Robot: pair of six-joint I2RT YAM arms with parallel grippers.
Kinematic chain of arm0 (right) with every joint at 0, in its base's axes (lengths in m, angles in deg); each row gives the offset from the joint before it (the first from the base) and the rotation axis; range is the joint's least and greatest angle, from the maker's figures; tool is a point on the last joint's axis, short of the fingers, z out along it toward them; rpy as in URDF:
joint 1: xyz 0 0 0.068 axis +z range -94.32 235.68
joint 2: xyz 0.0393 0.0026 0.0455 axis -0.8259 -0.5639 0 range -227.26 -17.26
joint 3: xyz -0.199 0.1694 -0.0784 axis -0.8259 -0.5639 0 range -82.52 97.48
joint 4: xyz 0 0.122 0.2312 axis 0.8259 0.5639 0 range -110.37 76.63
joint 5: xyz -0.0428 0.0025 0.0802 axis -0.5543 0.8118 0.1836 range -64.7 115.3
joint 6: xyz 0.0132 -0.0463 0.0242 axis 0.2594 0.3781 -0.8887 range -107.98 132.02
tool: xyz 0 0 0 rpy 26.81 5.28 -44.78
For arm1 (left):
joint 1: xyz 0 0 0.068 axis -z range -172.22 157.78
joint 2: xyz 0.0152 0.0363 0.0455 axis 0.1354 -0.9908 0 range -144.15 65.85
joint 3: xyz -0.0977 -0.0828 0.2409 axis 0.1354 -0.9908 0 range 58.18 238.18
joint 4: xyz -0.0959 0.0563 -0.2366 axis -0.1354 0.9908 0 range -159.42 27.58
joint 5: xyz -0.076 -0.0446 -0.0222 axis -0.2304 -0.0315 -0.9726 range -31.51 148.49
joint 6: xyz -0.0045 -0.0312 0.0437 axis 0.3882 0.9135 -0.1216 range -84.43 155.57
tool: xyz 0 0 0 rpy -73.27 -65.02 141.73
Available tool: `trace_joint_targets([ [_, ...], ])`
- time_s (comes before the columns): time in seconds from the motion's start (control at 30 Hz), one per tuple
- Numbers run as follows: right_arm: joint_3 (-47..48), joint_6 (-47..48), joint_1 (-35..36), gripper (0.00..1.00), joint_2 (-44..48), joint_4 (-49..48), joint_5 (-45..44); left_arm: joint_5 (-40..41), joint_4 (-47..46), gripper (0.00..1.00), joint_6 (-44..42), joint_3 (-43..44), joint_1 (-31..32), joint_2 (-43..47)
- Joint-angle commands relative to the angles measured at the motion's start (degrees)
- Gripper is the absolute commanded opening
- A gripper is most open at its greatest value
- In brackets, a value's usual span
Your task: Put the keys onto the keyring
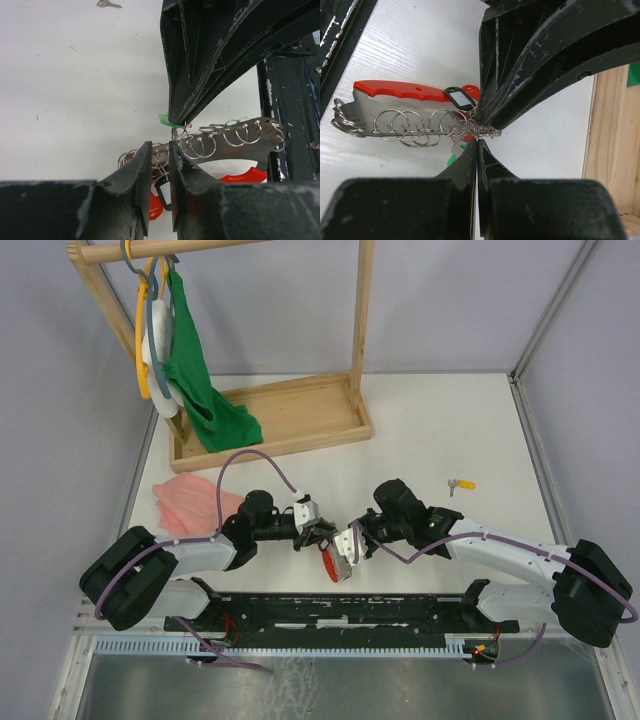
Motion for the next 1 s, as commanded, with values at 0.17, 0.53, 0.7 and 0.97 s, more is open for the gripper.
trace_joint_targets([
  [0.17,0.9,0.1,0.4,0.00,1.5,-3.0,-0.9,4.6,-0.8,0.29,9.4,-0.9,0.4,6.2],
  [0.53,1.0,0.1,0.4,0.01,1.4,-3.1,-0.2,-1.6,-1.4,0.25,11.2,1.7,0.4,0.0],
  [0.7,0.9,0.1,0.4,0.01,1.7,-3.1,0.0,-3.6,-2.8,0.23,11.5,2.8,0.4,-2.2],
  [0.97,0.9,0.1,0.4,0.01,1.7,-3.1,0.7,-5.4,-3.4,0.19,11.2,4.1,0.4,-3.9],
])
